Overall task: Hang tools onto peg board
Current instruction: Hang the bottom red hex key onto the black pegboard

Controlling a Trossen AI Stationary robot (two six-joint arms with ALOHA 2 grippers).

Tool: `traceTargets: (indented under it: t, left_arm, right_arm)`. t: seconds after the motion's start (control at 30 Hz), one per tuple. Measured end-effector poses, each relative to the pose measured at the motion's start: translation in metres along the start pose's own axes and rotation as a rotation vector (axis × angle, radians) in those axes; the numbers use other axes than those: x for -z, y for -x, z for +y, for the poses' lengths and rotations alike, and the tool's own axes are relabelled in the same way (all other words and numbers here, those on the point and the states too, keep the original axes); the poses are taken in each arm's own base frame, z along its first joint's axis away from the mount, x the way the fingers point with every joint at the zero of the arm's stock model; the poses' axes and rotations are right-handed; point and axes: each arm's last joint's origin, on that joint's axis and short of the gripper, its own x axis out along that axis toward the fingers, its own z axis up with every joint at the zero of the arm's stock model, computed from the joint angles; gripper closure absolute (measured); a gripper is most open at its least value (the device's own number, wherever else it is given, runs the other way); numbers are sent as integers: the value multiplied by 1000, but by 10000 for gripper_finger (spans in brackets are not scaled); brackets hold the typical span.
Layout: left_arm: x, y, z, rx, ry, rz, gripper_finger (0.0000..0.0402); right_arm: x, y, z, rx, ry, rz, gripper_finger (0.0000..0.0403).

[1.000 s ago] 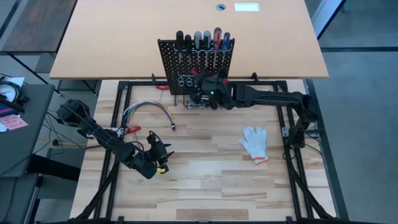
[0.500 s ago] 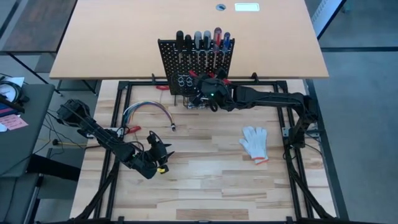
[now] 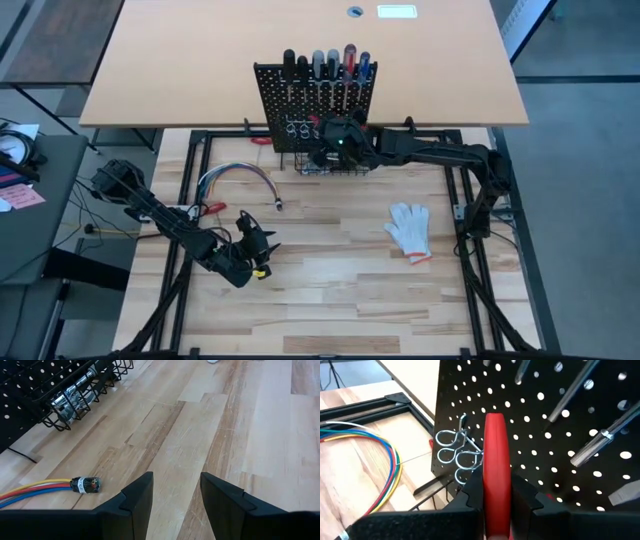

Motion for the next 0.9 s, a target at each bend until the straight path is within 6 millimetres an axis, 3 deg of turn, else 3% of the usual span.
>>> traceTargets:
  t: [0.3,0.9]
  left_arm:
    - [0,0,0,0,2,-1,242]
    - [0,0,0,0,3,0,242]
  right_arm:
    - [0,-13,-15,-64,-49,25,358]
    - [0,-15,-19,-73,-51,34,324]
